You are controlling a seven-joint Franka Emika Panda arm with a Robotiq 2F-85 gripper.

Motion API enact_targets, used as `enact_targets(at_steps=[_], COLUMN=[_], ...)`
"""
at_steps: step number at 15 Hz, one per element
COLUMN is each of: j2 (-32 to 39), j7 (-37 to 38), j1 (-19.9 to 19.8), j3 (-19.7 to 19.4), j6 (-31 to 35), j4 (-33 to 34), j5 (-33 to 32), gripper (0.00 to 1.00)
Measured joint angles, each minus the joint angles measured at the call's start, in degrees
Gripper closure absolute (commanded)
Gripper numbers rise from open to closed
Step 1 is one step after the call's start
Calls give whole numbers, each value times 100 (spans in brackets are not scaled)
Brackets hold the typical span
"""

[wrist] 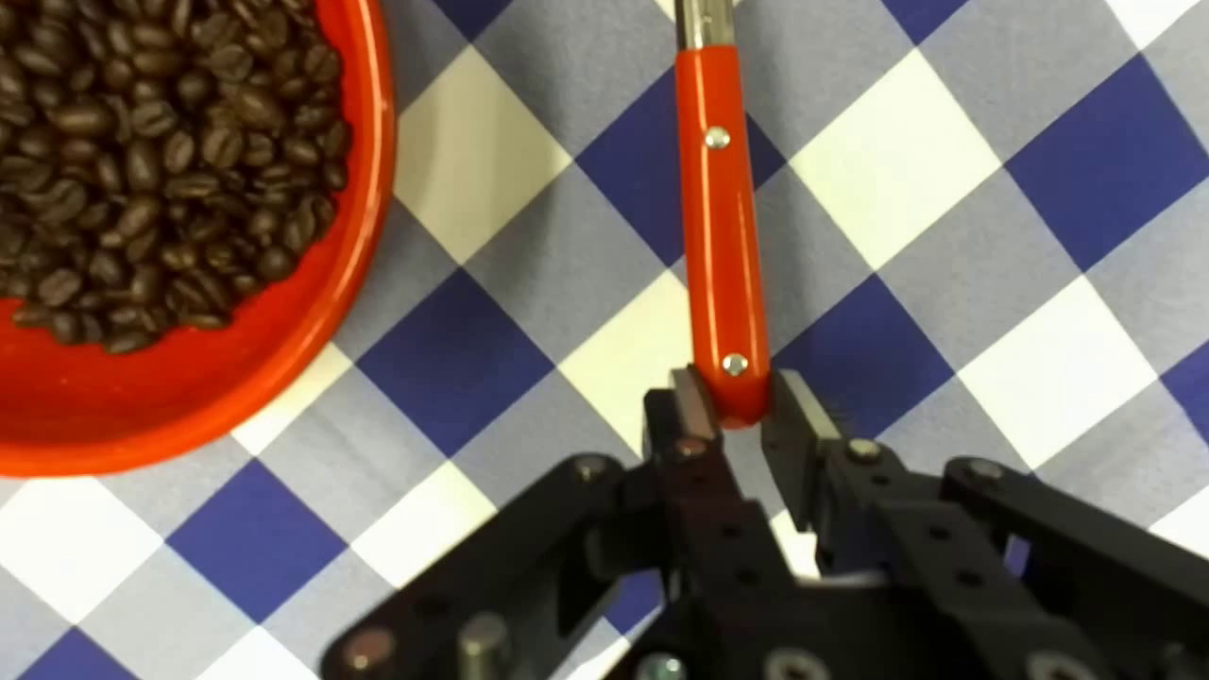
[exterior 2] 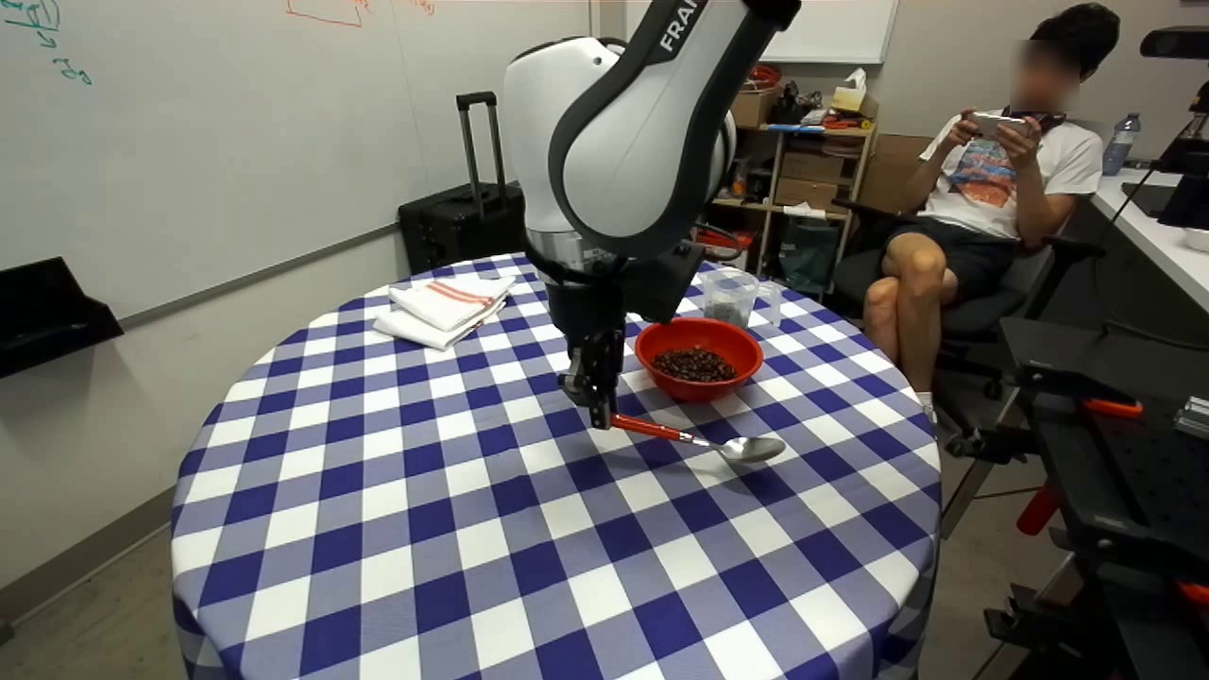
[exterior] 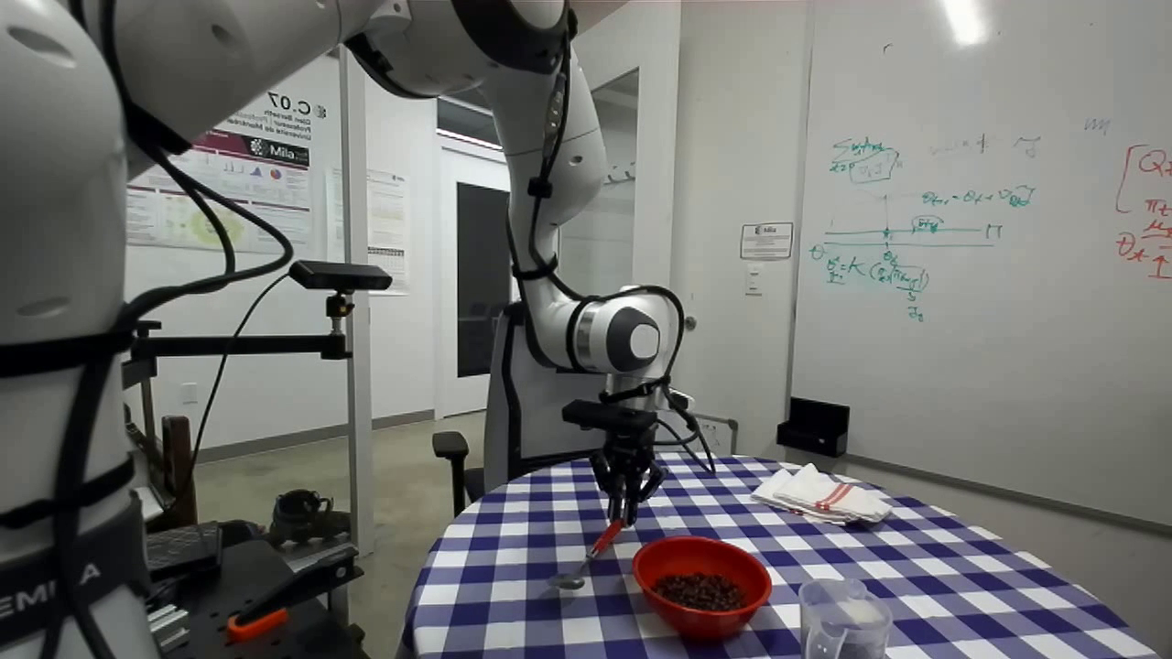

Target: Put a spoonful of the things in the red bowl into the jug

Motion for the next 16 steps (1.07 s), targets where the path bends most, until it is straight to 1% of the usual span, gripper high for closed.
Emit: enact_targets(at_steps=[5,9,16], j2=[-328,-684,-1301], j7=[-437,-850,-1925], j1=[125,138,-110], j3=[149,227,318], j6=[-205,-383,-434], j4=[0,-1,-123], j5=[-169,-218,-220], gripper=[95,95,95])
